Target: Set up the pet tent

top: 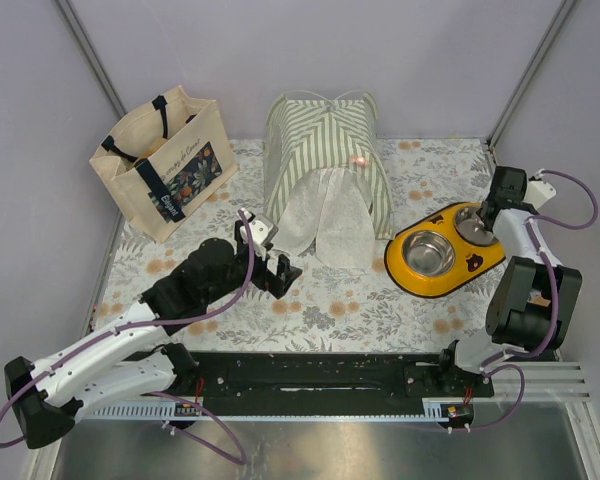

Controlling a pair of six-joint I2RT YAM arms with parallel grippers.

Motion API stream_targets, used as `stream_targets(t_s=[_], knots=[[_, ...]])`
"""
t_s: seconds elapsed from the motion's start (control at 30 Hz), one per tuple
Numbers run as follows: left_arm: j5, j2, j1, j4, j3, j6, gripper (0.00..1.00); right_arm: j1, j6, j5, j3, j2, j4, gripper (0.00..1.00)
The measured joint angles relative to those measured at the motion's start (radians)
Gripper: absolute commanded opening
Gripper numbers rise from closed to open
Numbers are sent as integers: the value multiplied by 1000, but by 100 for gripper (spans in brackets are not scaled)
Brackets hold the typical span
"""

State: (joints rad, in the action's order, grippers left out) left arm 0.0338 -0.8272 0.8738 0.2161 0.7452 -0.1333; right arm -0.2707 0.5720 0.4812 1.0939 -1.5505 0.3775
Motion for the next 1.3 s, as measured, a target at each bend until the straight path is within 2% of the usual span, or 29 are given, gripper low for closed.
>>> stream_targets(t_s=[0.07,0.13,0.27,0.43,0.57,0.67,0.87,1.1,1.3], knots=[[-4,-2,-4,1,0,-1,99,0,-8,-6,-4,-2,11,83],[-5,-4,-7,1,0,-3,99,0,-10,-5,-4,-2,24,88],[-5,-5,-13,6,0,-7,99,0,-13,-3,-4,7,64,91],[12,-8,-14,56,12,-23,99,0,-6,-15,8,58,161,100],[80,-8,-14,113,47,-65,99,5,1,-81,27,137,232,100],[153,-5,-14,166,74,-113,99,48,8,-137,25,233,279,100],[286,-4,-14,302,137,-196,99,244,6,-227,16,508,381,100],[379,47,-14,460,179,-219,99,249,-82,-279,46,897,575,100],[432,67,-14,591,224,-218,99,249,-172,-281,241,1041,718,100]])
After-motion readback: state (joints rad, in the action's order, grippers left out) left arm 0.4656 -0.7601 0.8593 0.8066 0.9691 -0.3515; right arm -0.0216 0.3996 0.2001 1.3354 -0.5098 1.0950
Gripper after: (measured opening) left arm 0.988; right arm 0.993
